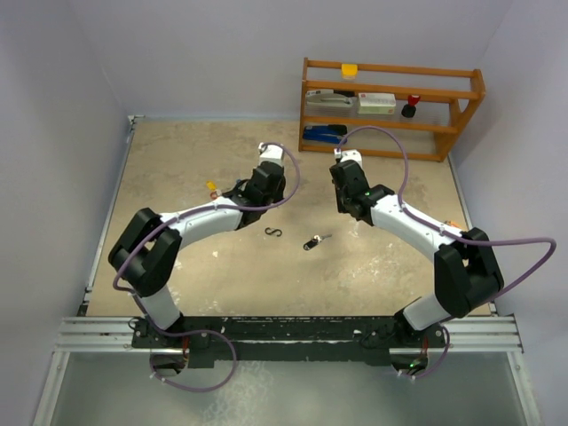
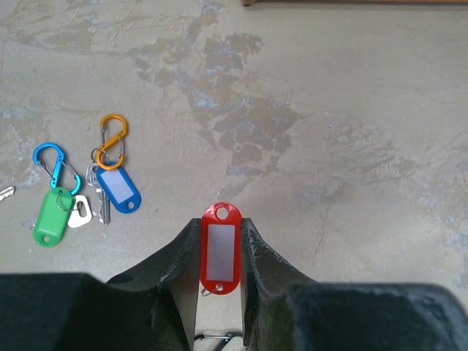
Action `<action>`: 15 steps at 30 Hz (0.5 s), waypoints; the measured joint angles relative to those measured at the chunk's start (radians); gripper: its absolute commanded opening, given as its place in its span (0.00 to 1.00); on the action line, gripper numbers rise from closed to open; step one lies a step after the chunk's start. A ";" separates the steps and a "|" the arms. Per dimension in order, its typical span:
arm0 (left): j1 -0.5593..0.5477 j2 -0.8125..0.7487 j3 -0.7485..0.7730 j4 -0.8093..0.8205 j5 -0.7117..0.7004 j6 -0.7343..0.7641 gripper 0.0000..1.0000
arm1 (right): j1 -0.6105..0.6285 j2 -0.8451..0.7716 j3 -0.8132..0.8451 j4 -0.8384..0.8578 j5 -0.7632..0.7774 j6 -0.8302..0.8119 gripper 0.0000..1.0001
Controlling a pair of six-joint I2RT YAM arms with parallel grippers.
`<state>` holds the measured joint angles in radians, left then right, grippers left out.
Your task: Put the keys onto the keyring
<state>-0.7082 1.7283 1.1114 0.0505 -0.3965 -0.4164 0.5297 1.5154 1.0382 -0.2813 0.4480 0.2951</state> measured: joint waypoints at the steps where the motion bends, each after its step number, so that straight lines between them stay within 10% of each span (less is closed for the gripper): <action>1: 0.000 -0.006 -0.007 0.010 0.001 -0.005 0.17 | 0.000 0.000 0.000 0.000 -0.003 0.000 0.00; 15: -0.014 -0.055 -0.116 0.186 0.068 -0.115 0.17 | 0.000 0.002 -0.001 0.043 -0.127 0.022 0.00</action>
<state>-0.7223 1.6730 0.9951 0.2363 -0.3290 -0.5316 0.5297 1.5173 1.0370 -0.2379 0.3210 0.3172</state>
